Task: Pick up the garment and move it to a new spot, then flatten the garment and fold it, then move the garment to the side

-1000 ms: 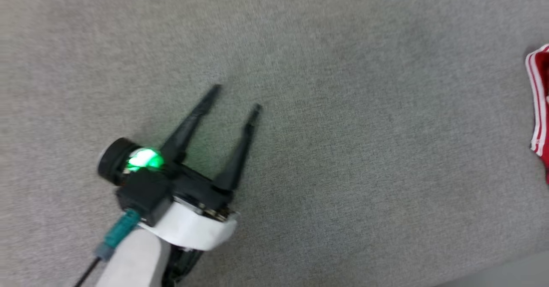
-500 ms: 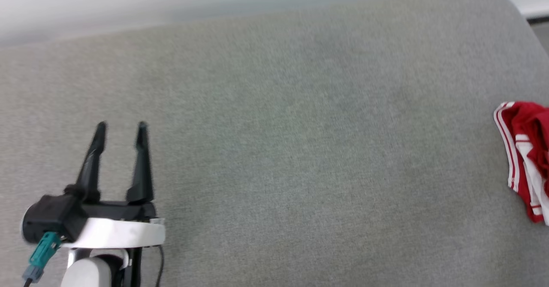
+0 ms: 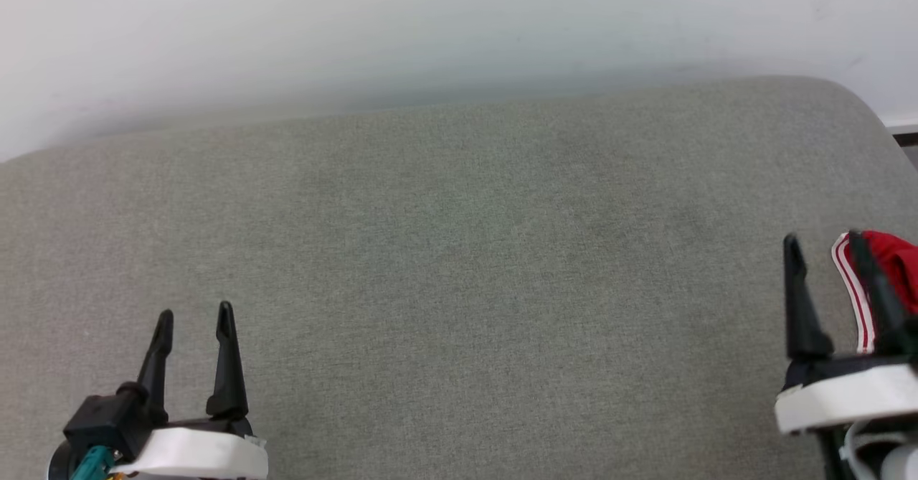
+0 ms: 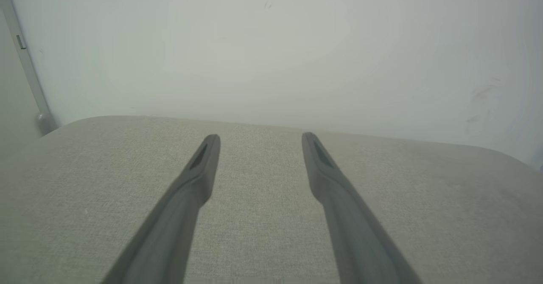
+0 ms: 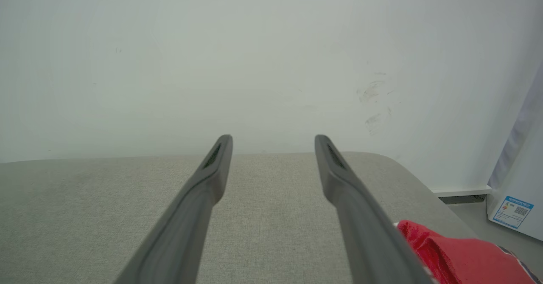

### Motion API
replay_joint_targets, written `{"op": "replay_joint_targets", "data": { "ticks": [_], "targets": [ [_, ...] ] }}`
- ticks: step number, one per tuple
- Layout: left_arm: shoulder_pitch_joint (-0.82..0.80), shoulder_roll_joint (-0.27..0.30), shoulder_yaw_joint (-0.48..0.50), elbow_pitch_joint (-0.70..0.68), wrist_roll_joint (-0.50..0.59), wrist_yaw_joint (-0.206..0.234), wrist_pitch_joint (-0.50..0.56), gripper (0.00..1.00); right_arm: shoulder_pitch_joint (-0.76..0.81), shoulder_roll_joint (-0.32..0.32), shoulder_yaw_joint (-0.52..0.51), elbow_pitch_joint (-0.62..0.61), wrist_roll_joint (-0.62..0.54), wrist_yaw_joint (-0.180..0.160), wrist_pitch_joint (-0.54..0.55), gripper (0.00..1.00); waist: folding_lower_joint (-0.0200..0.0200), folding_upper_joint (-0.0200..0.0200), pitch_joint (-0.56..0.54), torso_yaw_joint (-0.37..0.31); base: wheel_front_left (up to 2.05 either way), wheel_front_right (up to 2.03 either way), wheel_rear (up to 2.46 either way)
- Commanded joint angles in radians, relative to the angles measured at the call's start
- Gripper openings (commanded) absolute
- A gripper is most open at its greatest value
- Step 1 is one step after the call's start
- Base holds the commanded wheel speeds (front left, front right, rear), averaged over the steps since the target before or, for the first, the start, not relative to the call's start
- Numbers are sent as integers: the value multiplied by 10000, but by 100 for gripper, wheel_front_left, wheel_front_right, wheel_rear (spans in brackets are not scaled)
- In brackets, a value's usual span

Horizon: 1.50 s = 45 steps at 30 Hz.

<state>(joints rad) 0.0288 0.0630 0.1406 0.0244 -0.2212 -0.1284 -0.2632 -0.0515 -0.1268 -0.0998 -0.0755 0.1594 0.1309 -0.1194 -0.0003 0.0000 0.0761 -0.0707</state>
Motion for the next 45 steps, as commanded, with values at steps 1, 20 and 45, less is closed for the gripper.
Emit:
{"op": "replay_joint_targets", "data": {
  "ticks": [1, 20, 45],
  "targets": [
    [151, -14, -23, 56, 1, -10, -18, 100, 270, 183, 74, 88, 152, -4, -139, 100, 3, 0, -87, 33, 0, 0, 0],
    [472, -77, -610, 165, -68, -15, -18, 100, 771, 709, 759, 668, 38, -4, -888, 100, 3, 0, -233, 62, 0, 0, 0],
    [482, -96, -500, 361, -124, -6, 4, 0, 796, 711, 819, 728, 84, 0, -854, 0, 3, 0, -147, 82, 0, 0, 0]
  ]
}}
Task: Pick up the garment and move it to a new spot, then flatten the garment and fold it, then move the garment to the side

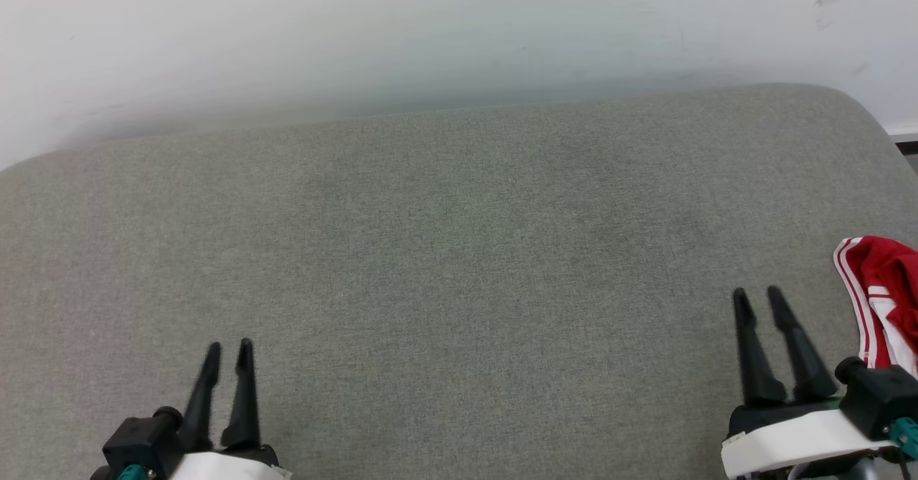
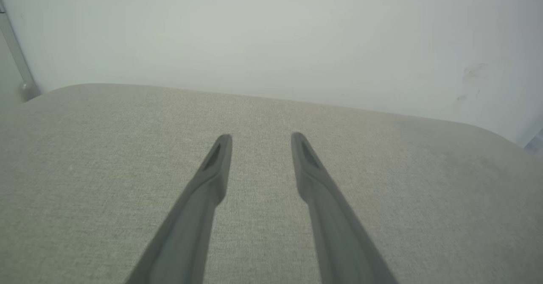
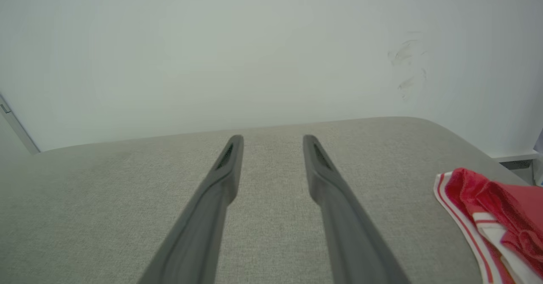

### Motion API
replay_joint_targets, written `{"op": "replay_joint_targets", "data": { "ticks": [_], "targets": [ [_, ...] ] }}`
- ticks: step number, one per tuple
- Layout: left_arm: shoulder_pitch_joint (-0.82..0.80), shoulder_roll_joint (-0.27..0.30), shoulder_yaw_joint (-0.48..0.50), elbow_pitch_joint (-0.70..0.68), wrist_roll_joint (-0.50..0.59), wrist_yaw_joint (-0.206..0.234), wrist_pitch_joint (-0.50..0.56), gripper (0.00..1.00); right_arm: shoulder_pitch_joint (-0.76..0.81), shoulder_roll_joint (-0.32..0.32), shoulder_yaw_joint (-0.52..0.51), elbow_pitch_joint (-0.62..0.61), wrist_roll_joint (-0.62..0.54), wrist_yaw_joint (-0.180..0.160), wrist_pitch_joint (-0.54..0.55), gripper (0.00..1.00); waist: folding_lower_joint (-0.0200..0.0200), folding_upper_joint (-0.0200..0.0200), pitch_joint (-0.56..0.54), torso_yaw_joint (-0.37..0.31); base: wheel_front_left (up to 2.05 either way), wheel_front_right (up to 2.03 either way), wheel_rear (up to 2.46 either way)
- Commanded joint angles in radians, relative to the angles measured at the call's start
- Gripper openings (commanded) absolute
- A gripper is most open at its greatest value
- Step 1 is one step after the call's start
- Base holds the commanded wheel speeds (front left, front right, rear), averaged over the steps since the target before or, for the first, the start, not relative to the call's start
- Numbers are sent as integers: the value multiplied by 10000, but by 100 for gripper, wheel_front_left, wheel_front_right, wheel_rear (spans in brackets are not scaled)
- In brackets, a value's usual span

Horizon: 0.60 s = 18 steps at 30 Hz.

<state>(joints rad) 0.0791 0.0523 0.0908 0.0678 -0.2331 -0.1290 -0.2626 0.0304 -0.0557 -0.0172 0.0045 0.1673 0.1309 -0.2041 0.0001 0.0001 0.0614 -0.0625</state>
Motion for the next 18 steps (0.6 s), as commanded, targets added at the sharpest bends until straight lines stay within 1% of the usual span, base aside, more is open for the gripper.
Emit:
{"op": "replay_joint_targets", "data": {
  "ticks": [1, 3, 18],
  "targets": [
    [7, -6, -9, 28, -12, 0, 2, 0, 15, 0, 6, 31, 12, 0, 9, 0, 0, -1, 0, 0, 0, 0, 0],
    [40, -25, -15, 191, -78, 0, 21, 0, 81, 0, 19, 181, 81, 0, 34, 0, 0, -1, -1, 2, 0, 0, 0],
    [-365, 34, -35, 518, -2870, -3, 710, 0, -224, -167, 48, 597, 3139, 0, 478, 0, -1, -1, -72, 77, 0, 0, 0]
  ]
}}
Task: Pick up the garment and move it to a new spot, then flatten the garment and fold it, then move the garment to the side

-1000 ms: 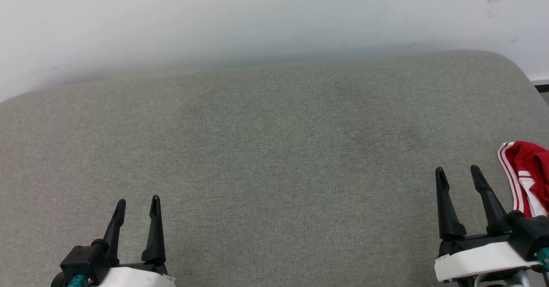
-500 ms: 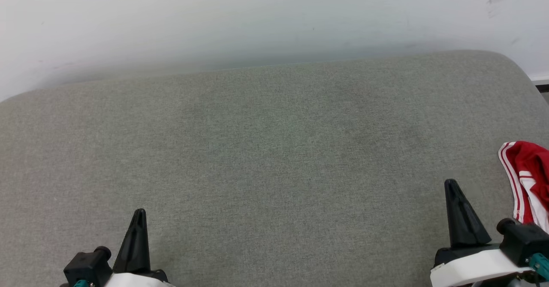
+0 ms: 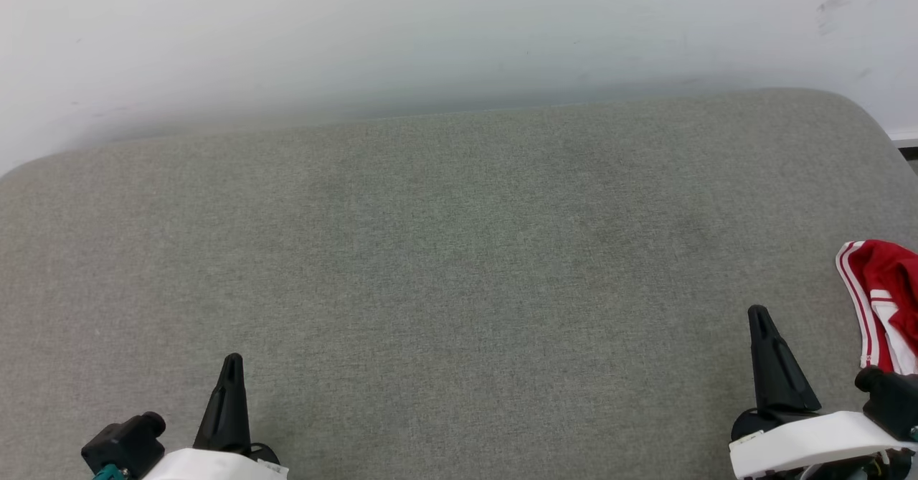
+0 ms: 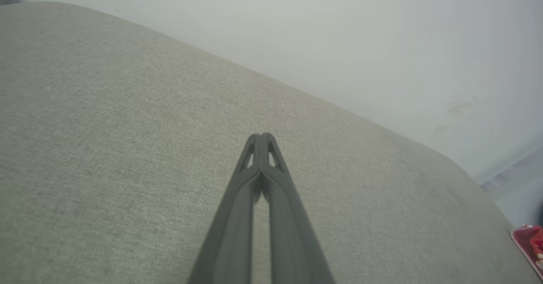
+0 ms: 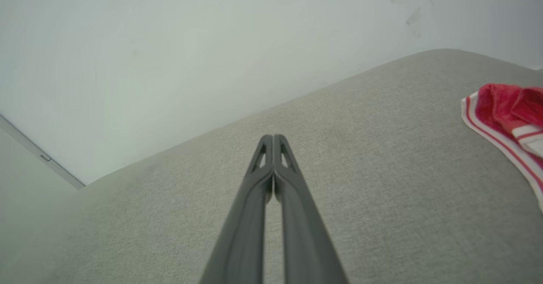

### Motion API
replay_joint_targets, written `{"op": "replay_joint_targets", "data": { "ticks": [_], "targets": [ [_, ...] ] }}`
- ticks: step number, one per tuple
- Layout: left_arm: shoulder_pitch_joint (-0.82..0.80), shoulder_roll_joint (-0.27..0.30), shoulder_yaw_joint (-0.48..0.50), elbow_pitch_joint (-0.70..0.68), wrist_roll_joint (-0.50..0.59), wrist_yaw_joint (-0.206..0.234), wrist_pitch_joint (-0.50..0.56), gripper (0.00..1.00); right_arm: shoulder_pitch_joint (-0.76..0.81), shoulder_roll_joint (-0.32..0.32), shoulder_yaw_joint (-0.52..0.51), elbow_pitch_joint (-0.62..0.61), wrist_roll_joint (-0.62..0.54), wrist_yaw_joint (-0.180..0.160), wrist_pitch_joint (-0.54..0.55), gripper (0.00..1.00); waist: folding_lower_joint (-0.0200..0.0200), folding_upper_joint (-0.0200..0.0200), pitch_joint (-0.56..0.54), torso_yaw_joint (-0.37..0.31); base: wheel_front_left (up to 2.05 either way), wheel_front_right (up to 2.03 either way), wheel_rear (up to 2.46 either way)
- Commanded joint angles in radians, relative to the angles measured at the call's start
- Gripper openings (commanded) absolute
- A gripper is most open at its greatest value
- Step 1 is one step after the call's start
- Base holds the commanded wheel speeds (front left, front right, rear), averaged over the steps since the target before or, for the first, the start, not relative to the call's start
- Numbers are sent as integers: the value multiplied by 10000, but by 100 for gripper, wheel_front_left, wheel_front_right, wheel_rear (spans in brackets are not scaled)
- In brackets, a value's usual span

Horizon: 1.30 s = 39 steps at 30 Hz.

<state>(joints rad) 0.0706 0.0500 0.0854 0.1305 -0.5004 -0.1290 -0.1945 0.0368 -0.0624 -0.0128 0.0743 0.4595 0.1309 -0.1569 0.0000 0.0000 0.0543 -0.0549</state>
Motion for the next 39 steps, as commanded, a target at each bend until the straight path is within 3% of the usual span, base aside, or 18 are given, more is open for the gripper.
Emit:
{"op": "replay_joint_targets", "data": {
  "ticks": [1, 39],
  "targets": [
    [-306, 60, 18, -91, -364, -3, 72, 0, -307, -108, 3, -74, 400, 0, 35, 0, 0, 0, -5, 6, 0, 0, 0],
    [-1040, 116, 57, 470, -5490, -13, 1416, 0, -872, -244, -166, 728, 5892, -1, 1037, 0, 0, 0, -182, 195, 0, 0, 0]
  ]
}}
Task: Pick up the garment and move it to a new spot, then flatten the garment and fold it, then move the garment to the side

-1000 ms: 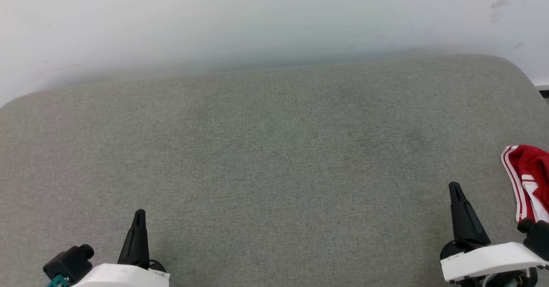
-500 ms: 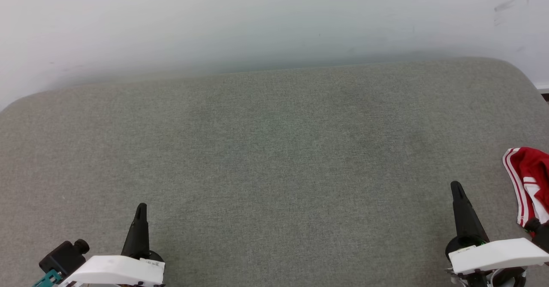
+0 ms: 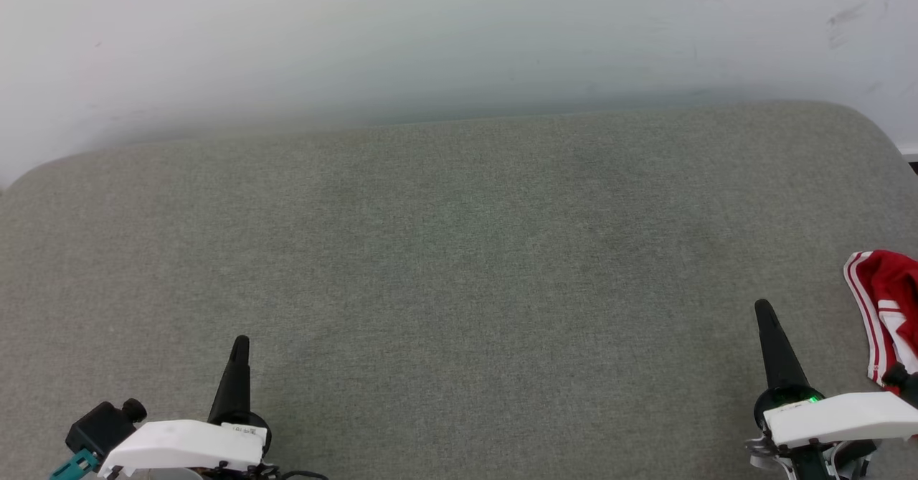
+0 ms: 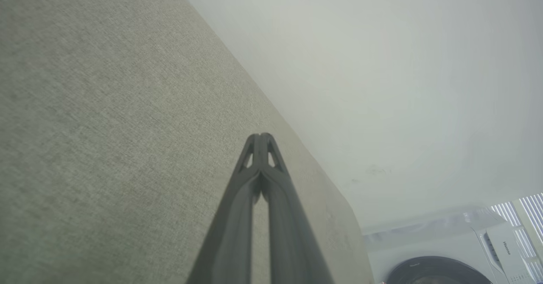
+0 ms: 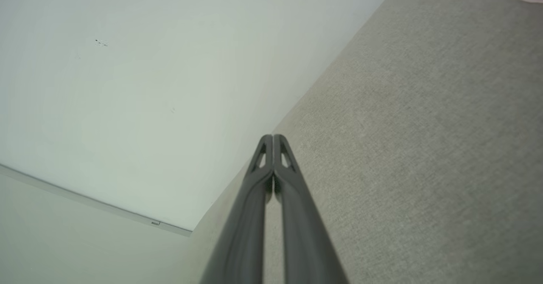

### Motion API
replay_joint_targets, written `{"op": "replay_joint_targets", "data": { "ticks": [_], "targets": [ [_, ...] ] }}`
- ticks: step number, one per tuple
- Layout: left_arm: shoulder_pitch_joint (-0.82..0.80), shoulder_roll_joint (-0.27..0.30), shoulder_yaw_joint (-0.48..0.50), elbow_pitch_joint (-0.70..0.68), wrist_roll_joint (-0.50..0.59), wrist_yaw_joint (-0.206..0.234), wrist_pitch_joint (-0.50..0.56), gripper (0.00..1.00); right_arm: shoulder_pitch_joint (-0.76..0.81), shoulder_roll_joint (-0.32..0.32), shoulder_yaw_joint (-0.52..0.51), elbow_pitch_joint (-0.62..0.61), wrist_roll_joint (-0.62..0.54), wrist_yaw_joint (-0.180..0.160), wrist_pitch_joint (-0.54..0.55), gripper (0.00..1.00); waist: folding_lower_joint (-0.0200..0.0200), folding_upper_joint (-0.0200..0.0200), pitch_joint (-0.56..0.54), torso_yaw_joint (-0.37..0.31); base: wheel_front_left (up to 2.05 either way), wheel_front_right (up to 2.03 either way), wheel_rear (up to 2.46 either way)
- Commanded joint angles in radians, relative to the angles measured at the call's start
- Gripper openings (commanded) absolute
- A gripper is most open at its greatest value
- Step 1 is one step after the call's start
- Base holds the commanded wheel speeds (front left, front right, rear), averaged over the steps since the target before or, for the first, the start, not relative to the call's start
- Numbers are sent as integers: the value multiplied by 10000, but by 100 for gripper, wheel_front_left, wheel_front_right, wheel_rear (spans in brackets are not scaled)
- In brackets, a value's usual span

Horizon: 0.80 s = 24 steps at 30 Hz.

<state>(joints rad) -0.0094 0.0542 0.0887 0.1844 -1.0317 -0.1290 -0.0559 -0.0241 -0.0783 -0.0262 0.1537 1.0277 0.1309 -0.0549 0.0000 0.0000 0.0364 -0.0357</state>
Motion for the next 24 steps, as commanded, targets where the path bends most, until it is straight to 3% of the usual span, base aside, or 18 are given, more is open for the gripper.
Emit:
{"op": "replay_joint_targets", "data": {
  "ticks": [1, 24],
  "targets": [
    [-258, 75, 27, -55, -289, -13, 65, 0, -275, -85, -39, -47, 327, -1, 45, 0, 0, 0, -7, 8, 0, 0, 0],
    [-563, 71, 71, 203, -2439, -19, 663, 0, -494, -74, -193, 309, 2585, -2, 543, 0, 0, 0, -110, 118, 0, 0, 0]
  ]
}}
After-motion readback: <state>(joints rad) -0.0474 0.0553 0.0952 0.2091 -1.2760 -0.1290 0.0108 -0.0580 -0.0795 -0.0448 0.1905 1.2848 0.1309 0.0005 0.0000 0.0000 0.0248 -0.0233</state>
